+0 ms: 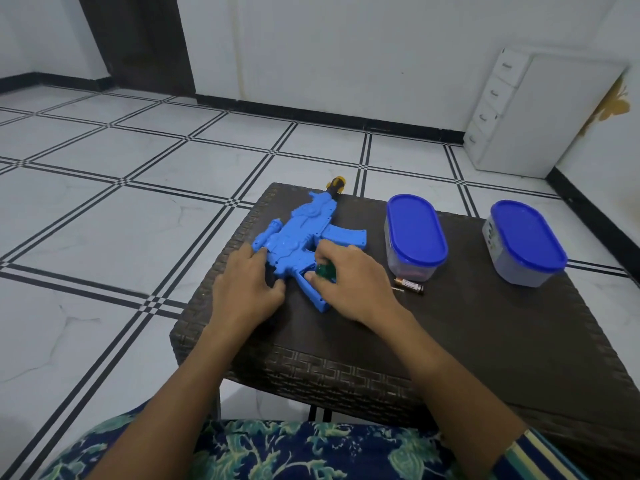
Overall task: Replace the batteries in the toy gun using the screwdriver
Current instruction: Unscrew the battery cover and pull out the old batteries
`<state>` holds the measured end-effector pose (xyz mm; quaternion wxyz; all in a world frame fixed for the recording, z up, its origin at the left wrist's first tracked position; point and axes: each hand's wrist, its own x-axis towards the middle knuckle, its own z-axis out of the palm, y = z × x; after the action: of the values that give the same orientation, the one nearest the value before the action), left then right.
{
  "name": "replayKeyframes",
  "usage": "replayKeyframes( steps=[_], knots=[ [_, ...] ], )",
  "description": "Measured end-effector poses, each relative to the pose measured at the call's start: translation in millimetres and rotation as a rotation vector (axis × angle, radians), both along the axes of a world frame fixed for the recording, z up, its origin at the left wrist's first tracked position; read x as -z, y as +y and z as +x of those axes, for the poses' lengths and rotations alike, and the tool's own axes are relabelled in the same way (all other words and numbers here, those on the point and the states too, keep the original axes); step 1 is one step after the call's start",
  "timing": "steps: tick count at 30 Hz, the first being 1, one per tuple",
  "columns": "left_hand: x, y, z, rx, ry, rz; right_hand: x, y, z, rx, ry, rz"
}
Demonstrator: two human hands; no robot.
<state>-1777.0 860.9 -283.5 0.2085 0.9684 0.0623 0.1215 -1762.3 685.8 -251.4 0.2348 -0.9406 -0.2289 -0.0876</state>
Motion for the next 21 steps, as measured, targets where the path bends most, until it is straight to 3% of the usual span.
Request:
replayKeyframes(
  steps=[5, 16, 19, 21],
  knots=[
    [-5.1, -0.9, 0.5, -0.011, 0.101, 0.052, -12.0, -17.3, -1.4, 0.049, 0.085, -0.017],
    [-26.6, -24.3, -19.4, -0.147, 0.172, 0.107, -27.4, -94.9, -14.0, 0.368, 0.169, 0.106],
    [-33.0, -44.2, -26.2, -0.124, 0.091, 0.185, -15.4, -91.7, -17.9, 0.377, 0.145, 0.074],
    [-36.5, -59.8, -27.6, 0.017, -0.023, 0.181, -11.4, -91.5, -20.3, 0.404, 0.107, 0.03]
  ],
)
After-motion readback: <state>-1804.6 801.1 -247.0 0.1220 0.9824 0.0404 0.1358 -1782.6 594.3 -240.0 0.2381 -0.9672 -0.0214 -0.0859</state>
